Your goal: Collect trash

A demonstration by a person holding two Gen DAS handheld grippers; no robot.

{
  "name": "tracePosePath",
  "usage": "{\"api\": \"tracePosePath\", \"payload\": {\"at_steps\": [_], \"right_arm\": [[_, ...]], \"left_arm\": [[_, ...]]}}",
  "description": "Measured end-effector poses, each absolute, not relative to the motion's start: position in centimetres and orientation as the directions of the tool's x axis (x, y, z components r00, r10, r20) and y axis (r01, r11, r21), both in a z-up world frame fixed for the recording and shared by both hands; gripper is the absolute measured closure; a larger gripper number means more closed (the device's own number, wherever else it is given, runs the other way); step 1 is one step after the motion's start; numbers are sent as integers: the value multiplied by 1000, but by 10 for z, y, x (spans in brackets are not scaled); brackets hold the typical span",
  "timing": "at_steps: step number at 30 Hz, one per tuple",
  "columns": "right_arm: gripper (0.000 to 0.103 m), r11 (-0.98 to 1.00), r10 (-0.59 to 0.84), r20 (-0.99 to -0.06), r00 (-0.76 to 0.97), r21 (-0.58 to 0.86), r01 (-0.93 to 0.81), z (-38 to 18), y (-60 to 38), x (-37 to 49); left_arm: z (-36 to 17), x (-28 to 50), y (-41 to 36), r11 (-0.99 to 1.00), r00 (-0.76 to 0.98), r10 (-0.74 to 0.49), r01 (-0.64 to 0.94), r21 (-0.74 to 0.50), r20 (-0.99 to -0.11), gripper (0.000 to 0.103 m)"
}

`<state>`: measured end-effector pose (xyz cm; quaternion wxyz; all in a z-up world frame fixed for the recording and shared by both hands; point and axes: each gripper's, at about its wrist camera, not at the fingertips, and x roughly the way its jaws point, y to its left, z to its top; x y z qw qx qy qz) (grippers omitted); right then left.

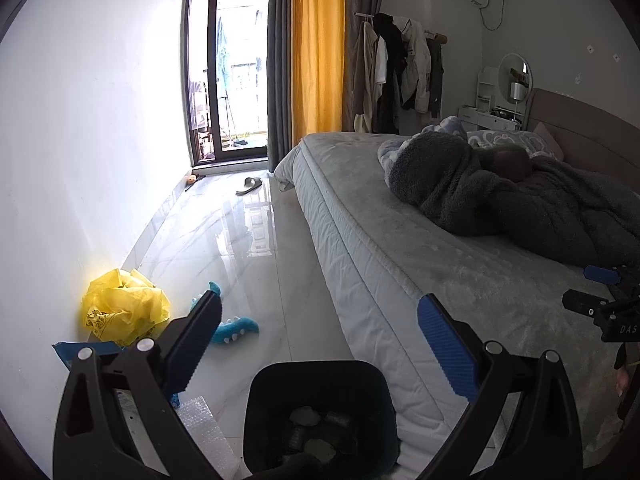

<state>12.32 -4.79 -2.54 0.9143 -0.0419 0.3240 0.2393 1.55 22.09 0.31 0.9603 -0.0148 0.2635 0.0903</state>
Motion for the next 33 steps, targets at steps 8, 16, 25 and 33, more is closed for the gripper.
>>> {"api": "tracePosePath", "payload": {"at_steps": [8,16,25,33], "right_arm": [[4,911,383,-534,753,83,-404,-7,-93,87],[4,913,390,-492,779,96,-397,11,-112,56],[4,908,402,-452,796,89,-409,24,-116,42],[4,908,399,-467,789,85,-410,17,-114,46]], "left_arm": [[9,-17,200,979,876,194,-199,37,-442,3],[20,-38,191,979,889,200,-201,42,-412,3],[29,-42,185,980,888,194,-195,41,-418,3],[29,-39,186,979,886,199,-198,47,-420,3]]}}
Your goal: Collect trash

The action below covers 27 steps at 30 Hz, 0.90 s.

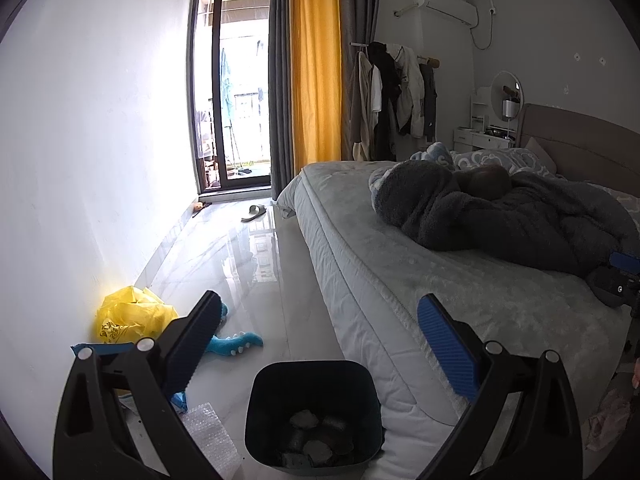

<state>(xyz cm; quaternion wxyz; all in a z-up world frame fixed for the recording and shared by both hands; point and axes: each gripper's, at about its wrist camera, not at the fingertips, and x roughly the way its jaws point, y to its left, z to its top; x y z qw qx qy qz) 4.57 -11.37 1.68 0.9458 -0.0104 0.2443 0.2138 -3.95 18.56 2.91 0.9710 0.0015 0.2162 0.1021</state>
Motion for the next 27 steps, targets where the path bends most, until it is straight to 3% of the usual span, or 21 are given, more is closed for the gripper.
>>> {"api": "tracePosePath", "payload": {"at_steps": [27], "right_arm": [[4,915,391,-446,805,89,-394,54,-118,38]], "left_arm": [[45,-43,179,982,881,182,-187,32,-437,3]]}}
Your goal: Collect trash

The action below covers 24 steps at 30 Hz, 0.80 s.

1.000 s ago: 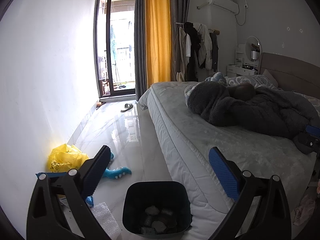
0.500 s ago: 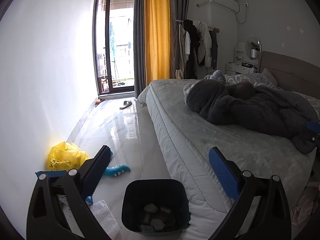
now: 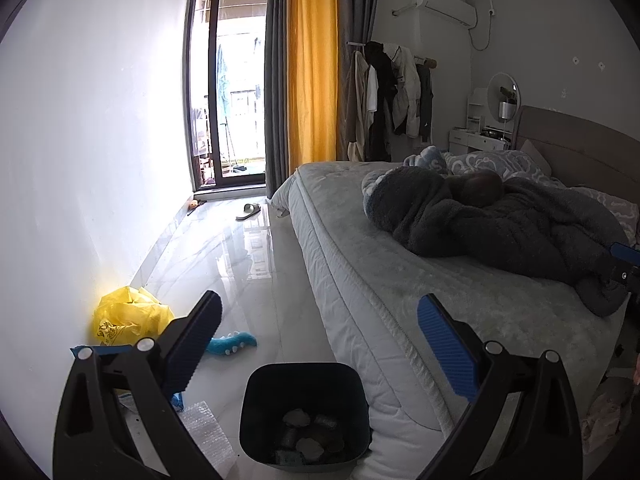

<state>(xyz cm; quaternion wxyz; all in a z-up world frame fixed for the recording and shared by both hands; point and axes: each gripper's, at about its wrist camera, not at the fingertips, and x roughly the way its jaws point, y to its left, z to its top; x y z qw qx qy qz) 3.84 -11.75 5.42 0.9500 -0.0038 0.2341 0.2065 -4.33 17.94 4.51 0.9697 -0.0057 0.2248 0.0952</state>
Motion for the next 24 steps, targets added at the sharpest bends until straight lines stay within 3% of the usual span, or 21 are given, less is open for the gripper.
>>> {"api": "tracePosePath", "payload": {"at_steps": [24], "right_arm": [[4,896,430,-399,810,81,-436,114,-134,13]], "left_arm": [[84,-56,174,987,884,154,-159,26,-442,3]]}}
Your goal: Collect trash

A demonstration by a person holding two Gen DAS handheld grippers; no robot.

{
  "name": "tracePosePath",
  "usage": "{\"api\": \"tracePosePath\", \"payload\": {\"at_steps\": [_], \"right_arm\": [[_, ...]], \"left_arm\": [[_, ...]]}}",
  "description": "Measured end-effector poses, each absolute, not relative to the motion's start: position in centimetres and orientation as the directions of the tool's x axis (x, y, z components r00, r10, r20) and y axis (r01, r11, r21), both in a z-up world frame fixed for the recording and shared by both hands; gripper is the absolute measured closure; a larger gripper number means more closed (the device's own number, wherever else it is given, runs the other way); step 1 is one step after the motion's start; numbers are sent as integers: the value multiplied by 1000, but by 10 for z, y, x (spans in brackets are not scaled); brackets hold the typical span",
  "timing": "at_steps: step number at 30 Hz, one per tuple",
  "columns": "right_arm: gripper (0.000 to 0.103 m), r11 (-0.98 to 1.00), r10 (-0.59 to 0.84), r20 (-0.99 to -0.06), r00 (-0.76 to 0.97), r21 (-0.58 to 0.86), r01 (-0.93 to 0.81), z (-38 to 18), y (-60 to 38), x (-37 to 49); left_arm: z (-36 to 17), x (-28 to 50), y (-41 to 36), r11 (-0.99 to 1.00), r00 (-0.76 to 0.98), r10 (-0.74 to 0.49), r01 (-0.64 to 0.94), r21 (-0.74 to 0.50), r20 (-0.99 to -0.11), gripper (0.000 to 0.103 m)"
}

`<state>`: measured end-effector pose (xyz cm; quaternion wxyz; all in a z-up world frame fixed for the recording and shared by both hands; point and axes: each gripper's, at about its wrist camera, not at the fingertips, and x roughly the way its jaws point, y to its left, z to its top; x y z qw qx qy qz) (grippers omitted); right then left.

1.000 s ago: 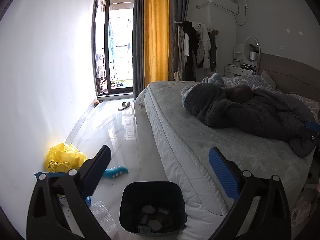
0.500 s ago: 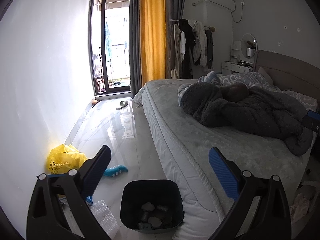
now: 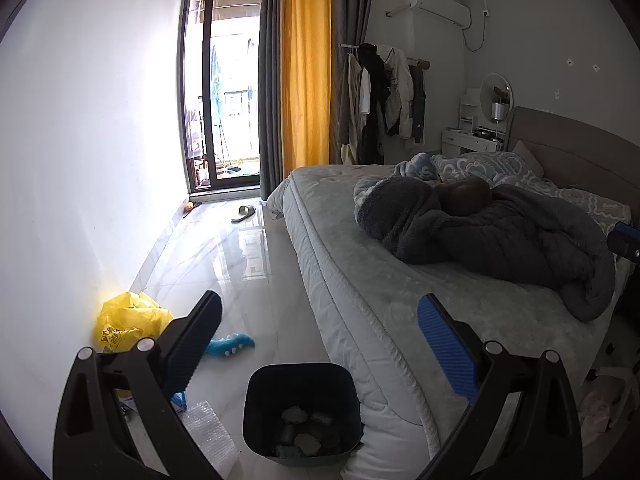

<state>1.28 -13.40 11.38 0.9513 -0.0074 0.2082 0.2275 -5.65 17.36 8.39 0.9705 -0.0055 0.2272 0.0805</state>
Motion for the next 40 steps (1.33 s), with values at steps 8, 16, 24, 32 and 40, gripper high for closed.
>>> {"api": "tracePosePath", "payload": {"at_steps": [8,16,24,32,40], "right_arm": [[4,895,437,-375,818,86,-438,130,-142,8],[4,896,435,-369,821,84,-437,138,-143,10],[4,902,421,-403,813,85,-424,144,-140,20],[4,906,412,-402,818,82,-416,154,-140,29],[4,907,411,-402,818,84,-414,156,-139,36]], "left_arm": [[95,-60,175,987,881,147,-161,7,-450,3],[106,-59,173,989,883,134,-149,3,-451,3],[108,-50,178,987,866,144,-162,6,-478,3],[112,-41,179,989,861,129,-149,-2,-492,3],[109,-28,180,988,851,131,-153,-2,-510,3]]}}
